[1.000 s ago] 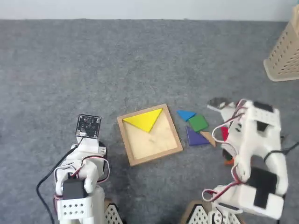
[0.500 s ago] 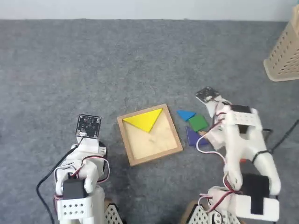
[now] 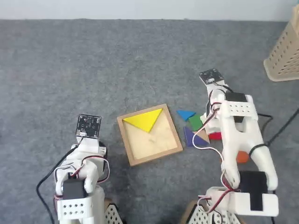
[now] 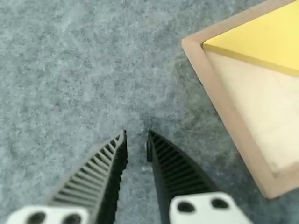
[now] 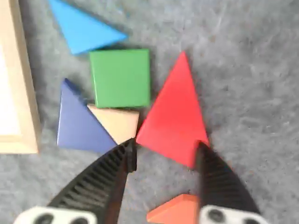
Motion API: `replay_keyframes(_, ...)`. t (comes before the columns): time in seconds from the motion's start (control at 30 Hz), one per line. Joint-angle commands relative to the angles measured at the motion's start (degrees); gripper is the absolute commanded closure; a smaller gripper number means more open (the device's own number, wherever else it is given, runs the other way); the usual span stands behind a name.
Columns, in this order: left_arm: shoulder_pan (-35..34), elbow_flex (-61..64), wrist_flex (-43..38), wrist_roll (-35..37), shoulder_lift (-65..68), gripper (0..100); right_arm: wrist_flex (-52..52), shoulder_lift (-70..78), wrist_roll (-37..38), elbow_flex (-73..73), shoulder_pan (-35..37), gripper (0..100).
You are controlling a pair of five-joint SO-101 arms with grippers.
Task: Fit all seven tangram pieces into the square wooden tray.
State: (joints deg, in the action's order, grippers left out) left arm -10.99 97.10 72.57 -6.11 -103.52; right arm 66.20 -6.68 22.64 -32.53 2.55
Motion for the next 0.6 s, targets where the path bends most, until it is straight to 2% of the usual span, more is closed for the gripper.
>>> replay_keyframes(0.0, 0.09, -0.57, 0.00, 0.44, -1.23, 93, 2.15, -0.40, 8.62, 1.41, 2.42, 67.5)
replay_keyframes(0.13, 0.09, -0.57, 0.00, 0.44, -1.23, 93, 0.66, 4.53, 13.63, 0.97, 1.45, 67.7)
replay_keyframes(0.37, 0.09, -0.57, 0.00, 0.44, -1.23, 93, -6.90, 11.82, 13.10, 0.97, -0.40, 67.7)
replay_keyframes(0.57, 0.09, -0.57, 0.00, 0.44, -1.23, 93, -7.52, 13.23, 13.10, 2.29, -5.32, 67.8)
